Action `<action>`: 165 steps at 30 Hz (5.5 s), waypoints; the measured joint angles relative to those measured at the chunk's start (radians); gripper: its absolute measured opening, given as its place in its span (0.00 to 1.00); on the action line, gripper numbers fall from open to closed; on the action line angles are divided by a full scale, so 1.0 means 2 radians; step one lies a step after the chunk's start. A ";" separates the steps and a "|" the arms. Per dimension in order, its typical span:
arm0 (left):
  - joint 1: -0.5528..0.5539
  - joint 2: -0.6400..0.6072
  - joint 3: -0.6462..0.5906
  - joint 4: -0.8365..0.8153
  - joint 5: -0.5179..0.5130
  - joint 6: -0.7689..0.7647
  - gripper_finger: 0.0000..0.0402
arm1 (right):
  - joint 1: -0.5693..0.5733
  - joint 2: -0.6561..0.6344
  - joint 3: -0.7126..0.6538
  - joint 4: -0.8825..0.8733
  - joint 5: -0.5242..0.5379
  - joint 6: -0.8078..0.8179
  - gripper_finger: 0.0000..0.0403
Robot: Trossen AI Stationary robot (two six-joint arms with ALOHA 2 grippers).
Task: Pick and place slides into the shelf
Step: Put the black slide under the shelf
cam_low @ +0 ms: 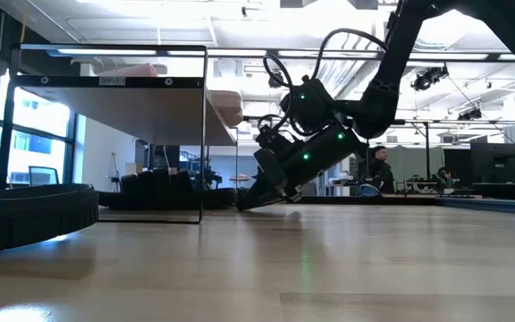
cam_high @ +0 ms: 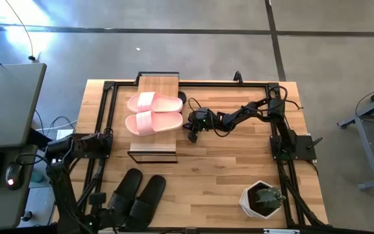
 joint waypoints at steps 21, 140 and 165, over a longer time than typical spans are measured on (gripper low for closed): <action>-0.008 0.010 -0.049 0.046 -0.001 0.005 0.40 | -0.001 0.000 0.000 -0.001 0.000 -0.001 0.00; 0.032 0.125 0.030 -0.106 -0.016 0.182 0.36 | -0.001 0.000 0.000 -0.001 0.004 -0.022 0.00; 0.020 0.167 0.012 -0.117 -0.089 0.125 0.15 | -0.001 0.000 0.000 -0.003 0.004 -0.022 0.00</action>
